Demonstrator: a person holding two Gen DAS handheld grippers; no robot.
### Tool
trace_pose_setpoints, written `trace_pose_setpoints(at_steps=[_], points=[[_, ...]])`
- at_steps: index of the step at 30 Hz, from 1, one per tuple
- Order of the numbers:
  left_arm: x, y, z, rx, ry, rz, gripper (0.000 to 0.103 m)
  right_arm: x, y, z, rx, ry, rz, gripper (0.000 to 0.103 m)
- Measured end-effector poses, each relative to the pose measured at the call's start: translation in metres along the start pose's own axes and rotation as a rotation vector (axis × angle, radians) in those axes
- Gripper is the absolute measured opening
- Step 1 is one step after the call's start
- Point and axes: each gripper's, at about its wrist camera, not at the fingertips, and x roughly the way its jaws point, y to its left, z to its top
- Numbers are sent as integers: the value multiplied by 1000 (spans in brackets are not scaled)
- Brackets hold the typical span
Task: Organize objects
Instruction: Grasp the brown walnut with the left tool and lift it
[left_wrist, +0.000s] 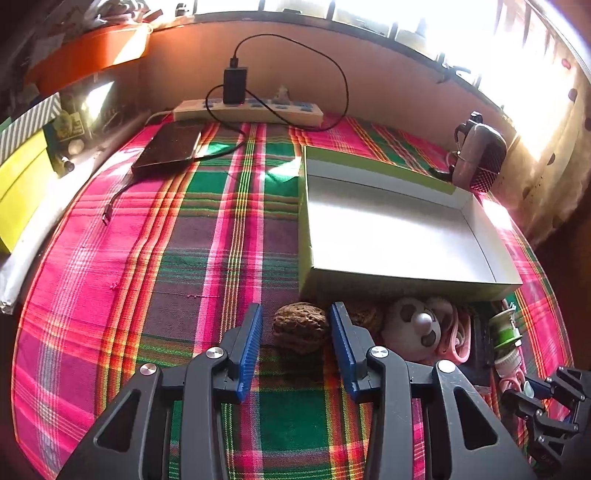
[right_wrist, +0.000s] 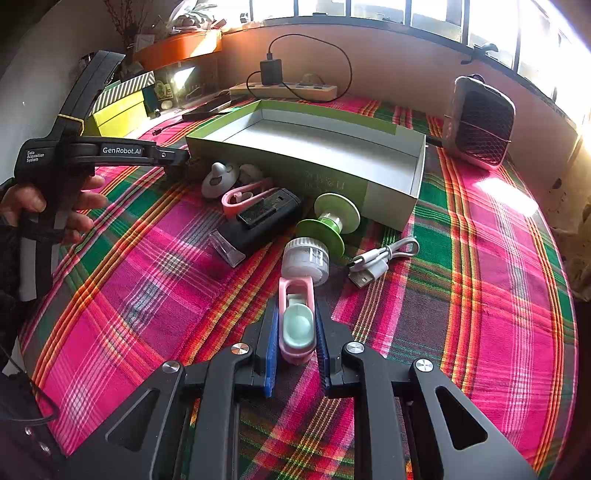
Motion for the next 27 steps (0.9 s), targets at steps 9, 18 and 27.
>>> trace_pose_setpoints(at_steps=[9,18,27], points=[[4,1,-3,1,4,19,36,0,1,0,0,0,-1,19],[4,-4,-5,23,-11,66,31,0,2,1,1,1,-2,19],[3,-6,-6,33,-18,83,30,0,3,1,2,0,-3,19]])
